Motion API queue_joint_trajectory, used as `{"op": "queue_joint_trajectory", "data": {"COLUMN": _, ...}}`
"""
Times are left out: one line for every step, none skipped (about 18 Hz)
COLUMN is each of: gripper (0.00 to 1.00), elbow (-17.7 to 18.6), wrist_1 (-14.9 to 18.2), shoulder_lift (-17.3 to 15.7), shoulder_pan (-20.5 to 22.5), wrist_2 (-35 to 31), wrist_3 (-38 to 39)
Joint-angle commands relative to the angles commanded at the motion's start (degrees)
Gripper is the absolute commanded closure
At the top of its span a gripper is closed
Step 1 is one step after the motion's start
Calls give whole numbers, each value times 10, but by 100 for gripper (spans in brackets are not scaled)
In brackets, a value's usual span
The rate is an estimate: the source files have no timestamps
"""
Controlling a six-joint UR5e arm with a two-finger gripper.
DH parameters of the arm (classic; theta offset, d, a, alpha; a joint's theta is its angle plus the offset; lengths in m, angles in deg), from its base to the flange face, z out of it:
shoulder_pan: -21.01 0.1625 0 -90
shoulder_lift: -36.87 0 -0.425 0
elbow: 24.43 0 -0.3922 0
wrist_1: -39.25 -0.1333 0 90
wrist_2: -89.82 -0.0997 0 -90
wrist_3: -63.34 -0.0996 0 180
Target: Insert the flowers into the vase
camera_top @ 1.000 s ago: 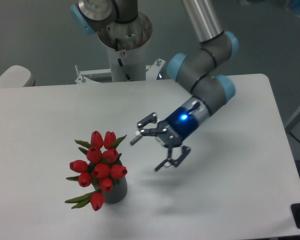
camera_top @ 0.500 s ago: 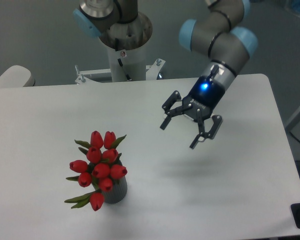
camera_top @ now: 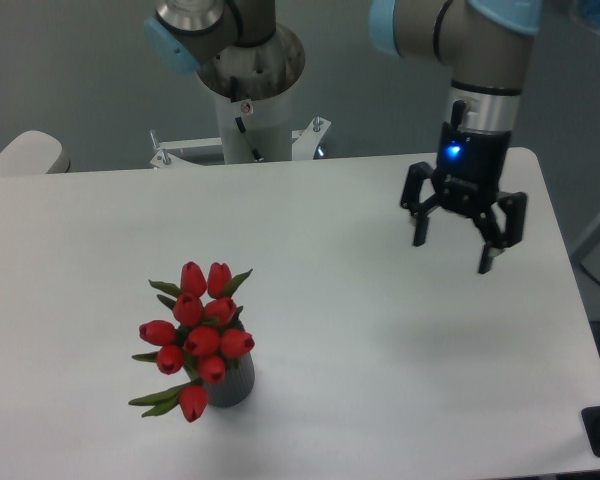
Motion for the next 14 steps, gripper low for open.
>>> {"op": "queue_joint_trajectory", "data": {"gripper": 0, "elbow": -22, "wrist_1": 19, "shoulder_lift": 8, "shoulder_pan": -1, "wrist_2": -8, "wrist_3": -5}}
{"op": "queue_joint_trajectory", "data": {"gripper": 0, "elbow": -37, "wrist_1": 30, "shoulder_lift": 14, "shoulder_pan": 0, "wrist_2": -11, "wrist_3": -21}}
{"op": "queue_joint_trajectory", "data": {"gripper": 0, "elbow": -48, "wrist_1": 35, "shoulder_lift": 19, "shoulder_pan": 3, "wrist_2": -18, "wrist_3": -45}}
{"op": "queue_joint_trajectory", "data": {"gripper": 0, "elbow": -50, "wrist_1": 39, "shoulder_lift": 20, "shoulder_pan": 4, "wrist_2": -33, "wrist_3": -70}}
{"op": "queue_joint_trajectory", "data": {"gripper": 0, "elbow": -50, "wrist_1": 38, "shoulder_lift": 20, "shoulder_pan": 5, "wrist_2": -47, "wrist_3": -96}}
{"op": "queue_joint_trajectory", "data": {"gripper": 0, "elbow": -50, "wrist_1": 42, "shoulder_lift": 20, "shoulder_pan": 6, "wrist_2": -57, "wrist_3": -118}}
{"op": "queue_joint_trajectory", "data": {"gripper": 0, "elbow": -50, "wrist_1": 43, "shoulder_lift": 20, "shoulder_pan": 7, "wrist_2": -59, "wrist_3": -135}}
{"op": "queue_joint_trajectory", "data": {"gripper": 0, "elbow": -49, "wrist_1": 43, "shoulder_lift": 19, "shoulder_pan": 6, "wrist_2": -60, "wrist_3": -140}}
{"op": "queue_joint_trajectory", "data": {"gripper": 0, "elbow": -47, "wrist_1": 43, "shoulder_lift": 20, "shoulder_pan": 5, "wrist_2": -60, "wrist_3": -140}}
{"op": "queue_joint_trajectory", "data": {"gripper": 0, "elbow": -47, "wrist_1": 43, "shoulder_lift": 20, "shoulder_pan": 4, "wrist_2": -60, "wrist_3": -140}}
{"op": "queue_joint_trajectory", "data": {"gripper": 0, "elbow": -45, "wrist_1": 43, "shoulder_lift": 19, "shoulder_pan": 4, "wrist_2": -60, "wrist_3": -140}}
{"op": "queue_joint_trajectory", "data": {"gripper": 0, "elbow": -45, "wrist_1": 43, "shoulder_lift": 19, "shoulder_pan": 3, "wrist_2": -60, "wrist_3": -140}}
{"op": "queue_joint_trajectory", "data": {"gripper": 0, "elbow": -44, "wrist_1": 43, "shoulder_lift": 19, "shoulder_pan": 2, "wrist_2": -60, "wrist_3": -140}}
{"op": "queue_joint_trajectory", "data": {"gripper": 0, "elbow": -42, "wrist_1": 43, "shoulder_lift": 19, "shoulder_pan": 1, "wrist_2": -60, "wrist_3": -140}}
